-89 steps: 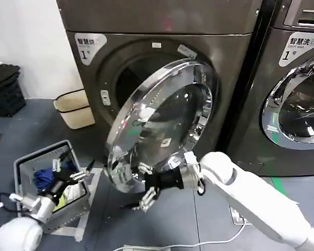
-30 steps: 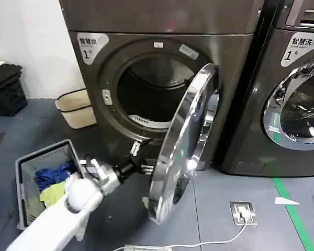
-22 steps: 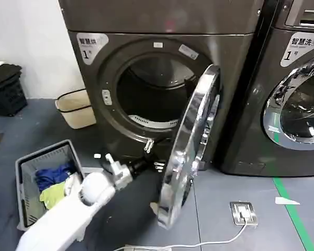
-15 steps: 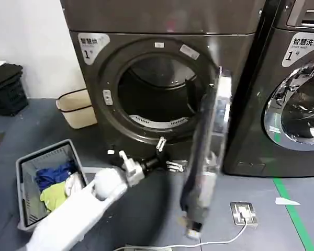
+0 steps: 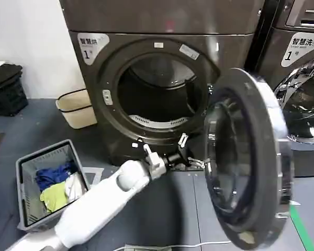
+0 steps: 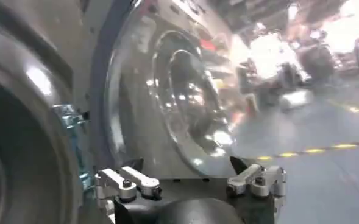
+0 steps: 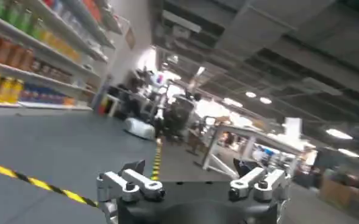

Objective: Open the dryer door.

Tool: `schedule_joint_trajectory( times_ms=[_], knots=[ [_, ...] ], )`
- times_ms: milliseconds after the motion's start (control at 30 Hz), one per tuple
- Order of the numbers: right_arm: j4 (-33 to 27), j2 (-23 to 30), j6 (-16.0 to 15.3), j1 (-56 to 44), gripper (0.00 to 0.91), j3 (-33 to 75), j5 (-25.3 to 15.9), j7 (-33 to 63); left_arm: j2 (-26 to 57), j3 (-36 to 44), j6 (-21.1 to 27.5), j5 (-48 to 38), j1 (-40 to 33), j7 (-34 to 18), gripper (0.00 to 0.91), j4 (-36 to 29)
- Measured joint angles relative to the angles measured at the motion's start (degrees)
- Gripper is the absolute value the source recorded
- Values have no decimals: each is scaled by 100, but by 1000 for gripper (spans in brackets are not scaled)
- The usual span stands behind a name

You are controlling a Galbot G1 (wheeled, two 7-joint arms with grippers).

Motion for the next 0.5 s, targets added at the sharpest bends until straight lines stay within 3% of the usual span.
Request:
schedule_joint_trajectory(
  times_ms=[500],
  knots=[
    [-314,-9,-82,54,907,376,39,39,-779,527,1,9,-654,-9,907,663]
  ],
)
